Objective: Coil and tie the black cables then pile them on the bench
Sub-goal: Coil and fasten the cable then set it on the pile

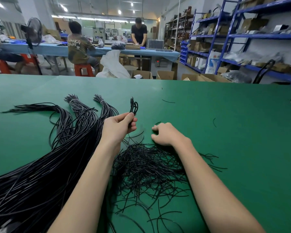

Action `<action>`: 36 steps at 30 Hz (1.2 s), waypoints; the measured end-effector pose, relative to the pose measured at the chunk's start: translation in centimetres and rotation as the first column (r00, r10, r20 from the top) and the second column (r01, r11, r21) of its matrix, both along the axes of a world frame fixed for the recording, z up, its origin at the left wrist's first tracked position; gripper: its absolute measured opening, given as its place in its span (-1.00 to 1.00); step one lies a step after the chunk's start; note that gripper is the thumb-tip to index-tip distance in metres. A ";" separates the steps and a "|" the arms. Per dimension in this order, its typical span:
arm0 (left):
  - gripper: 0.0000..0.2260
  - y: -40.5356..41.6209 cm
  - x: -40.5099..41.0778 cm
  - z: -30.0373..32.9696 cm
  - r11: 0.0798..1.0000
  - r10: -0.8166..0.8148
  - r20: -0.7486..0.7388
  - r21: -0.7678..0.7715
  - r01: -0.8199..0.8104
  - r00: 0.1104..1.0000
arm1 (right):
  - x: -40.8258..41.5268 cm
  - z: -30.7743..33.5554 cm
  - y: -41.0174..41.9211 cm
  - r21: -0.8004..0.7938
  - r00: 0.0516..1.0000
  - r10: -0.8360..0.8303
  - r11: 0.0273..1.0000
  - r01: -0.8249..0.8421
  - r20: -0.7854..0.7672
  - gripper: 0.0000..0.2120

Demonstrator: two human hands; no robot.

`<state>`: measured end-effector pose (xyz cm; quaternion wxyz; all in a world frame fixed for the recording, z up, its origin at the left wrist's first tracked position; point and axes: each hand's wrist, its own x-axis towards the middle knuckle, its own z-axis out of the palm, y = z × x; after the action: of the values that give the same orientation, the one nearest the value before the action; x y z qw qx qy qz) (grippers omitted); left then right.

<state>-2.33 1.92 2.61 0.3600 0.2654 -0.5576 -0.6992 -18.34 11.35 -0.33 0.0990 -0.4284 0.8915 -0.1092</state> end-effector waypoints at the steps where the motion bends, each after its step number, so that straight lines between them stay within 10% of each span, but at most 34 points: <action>1: -0.90 0.0 0.0 0.0 1.000 -0.001 0.001 -0.002 0.001 1.000 | 0.8 0.6 0.5 -0.019 0.999 0.011 1.000 -0.011 0.036 -0.59; 13: -0.94 0.9 0.1 -0.2 0.998 -0.036 -0.015 0.050 0.037 0.999 | 2.5 1.7 3.6 -0.337 0.982 0.030 0.941 0.036 0.189 -0.94; 32: -0.95 1.4 -0.3 -0.5 0.995 -0.079 0.005 0.066 0.079 0.997 | 4.0 1.6 3.0 -0.160 0.984 -0.154 0.973 0.166 0.088 -0.90; 36: -0.93 1.4 -0.3 -0.4 0.991 -0.097 -0.012 0.092 0.097 0.995 | 3.1 2.9 3.8 -0.355 0.938 -0.045 0.919 0.174 0.344 -0.96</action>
<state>-2.67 3.34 2.19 0.3151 0.2517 -0.5356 -0.7420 -15.23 15.10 2.55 0.1553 -0.3637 0.8471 -0.3551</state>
